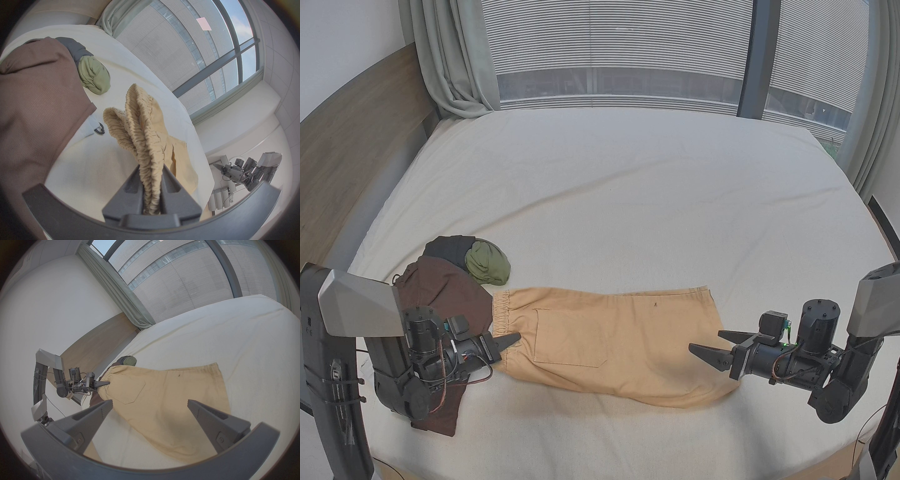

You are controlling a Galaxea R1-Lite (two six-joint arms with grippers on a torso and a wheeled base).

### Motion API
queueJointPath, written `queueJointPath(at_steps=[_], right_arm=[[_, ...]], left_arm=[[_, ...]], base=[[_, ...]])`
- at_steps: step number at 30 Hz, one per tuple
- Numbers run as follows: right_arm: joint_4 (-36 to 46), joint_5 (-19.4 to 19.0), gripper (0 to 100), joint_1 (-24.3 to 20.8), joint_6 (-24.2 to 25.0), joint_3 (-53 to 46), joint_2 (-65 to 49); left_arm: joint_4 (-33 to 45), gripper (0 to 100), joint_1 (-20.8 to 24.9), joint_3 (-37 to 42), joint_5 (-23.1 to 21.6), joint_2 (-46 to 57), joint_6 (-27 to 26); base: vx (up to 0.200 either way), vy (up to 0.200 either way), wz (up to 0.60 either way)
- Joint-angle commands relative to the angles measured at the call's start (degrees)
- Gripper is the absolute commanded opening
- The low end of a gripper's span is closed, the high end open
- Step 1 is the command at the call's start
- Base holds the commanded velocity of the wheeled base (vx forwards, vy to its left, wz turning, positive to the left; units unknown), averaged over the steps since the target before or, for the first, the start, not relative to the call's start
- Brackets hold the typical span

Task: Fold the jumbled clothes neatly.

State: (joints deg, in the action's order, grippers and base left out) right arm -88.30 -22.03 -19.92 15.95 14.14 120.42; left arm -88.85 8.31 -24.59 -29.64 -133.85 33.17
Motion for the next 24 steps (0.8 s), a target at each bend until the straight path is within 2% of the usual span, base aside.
queueJointPath(at_steps=[1,24], right_arm=[[-0.03,-0.03,100,-0.03,-0.04,-0.17,0.26],[-0.03,-0.03,100,-0.03,-0.04,-0.08,0.34]], left_arm=[[-0.01,0,-1.81,1.03,-0.51,1.40,-0.04],[-0.01,0,-9.02,5.34,-5.61,4.74,-1.18]], base=[[0.000,0.000,0.00],[0.000,0.000,0.00]])
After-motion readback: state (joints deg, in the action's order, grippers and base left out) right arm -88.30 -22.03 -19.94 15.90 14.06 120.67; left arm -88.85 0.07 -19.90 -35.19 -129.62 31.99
